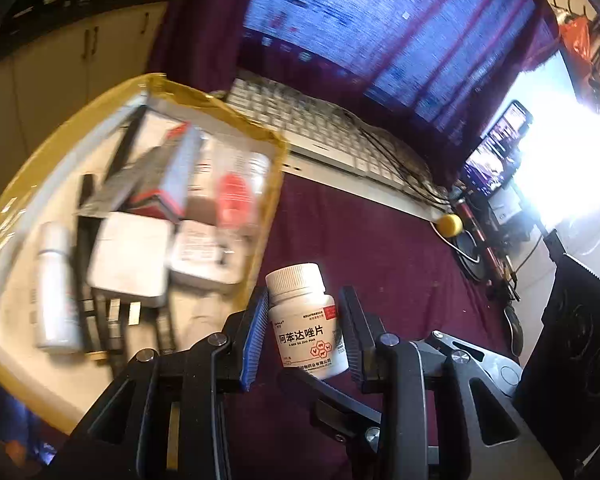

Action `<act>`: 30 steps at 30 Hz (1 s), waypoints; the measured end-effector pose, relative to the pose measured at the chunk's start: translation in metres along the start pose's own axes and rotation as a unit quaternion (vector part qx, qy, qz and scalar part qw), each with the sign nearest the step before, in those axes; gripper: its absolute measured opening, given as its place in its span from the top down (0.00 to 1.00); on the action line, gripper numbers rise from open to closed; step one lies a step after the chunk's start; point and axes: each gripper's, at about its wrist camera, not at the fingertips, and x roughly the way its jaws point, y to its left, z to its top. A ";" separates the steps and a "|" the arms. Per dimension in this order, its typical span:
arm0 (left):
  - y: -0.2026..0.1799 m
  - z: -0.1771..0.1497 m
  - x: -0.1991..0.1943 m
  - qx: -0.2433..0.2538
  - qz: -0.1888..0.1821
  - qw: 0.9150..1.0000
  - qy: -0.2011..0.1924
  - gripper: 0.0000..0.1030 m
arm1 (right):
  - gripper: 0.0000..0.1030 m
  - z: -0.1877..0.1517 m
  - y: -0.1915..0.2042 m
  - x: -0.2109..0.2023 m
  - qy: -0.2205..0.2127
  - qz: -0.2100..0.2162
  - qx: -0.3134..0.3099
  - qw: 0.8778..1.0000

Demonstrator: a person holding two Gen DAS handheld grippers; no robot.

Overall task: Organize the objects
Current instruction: 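Carry the red-label pill bottle over the tray with the left gripper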

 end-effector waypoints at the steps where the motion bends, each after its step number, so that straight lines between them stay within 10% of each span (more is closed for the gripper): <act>1: 0.009 0.000 -0.004 -0.007 -0.002 1.000 -0.001 0.70 | 0.65 0.002 0.006 0.004 0.004 0.003 -0.006 1.000; 30: 0.065 -0.021 -0.035 -0.038 0.023 0.999 -0.006 0.70 | 0.65 0.005 0.049 0.041 0.062 0.073 -0.044 0.994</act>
